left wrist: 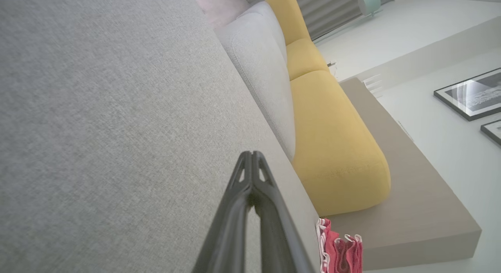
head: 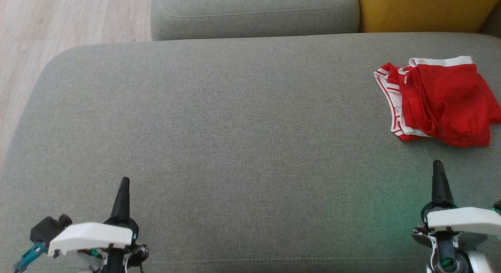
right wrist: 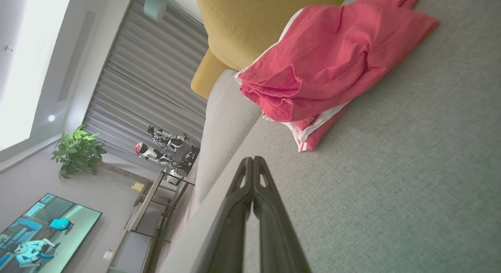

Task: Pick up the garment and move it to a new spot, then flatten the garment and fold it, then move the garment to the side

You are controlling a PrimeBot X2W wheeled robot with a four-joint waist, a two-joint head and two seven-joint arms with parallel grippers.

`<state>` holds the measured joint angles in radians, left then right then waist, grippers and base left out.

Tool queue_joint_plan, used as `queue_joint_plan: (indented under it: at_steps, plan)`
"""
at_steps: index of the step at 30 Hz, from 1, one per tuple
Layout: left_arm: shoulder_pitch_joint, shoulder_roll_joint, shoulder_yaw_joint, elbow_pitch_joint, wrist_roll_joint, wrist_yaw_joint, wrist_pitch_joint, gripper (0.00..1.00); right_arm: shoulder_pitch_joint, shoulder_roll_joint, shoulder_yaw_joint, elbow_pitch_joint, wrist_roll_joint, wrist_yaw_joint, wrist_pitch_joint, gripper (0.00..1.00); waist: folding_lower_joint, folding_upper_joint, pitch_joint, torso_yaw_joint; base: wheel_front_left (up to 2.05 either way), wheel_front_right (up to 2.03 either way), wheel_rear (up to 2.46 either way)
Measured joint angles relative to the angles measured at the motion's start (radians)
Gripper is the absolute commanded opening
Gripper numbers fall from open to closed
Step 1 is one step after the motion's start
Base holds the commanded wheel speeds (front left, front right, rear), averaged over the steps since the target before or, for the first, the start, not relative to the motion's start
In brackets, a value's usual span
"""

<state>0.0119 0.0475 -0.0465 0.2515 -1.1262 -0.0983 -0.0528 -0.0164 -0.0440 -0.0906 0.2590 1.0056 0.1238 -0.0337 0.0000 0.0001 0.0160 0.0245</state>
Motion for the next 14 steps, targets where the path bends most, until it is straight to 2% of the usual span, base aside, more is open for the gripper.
queue_joint_plan:
  at_steps: [14]
  plan:
    - [-0.018, 0.000, 0.029, 0.007, -0.138, -0.008, 0.037, 0.00, -0.015, 0.000, -0.011, 0.005, 0.167, 0.000, 0.036, 0.00, 0.0000, 0.0000, -0.004, -0.007, 0.00, 0.00, 0.00]
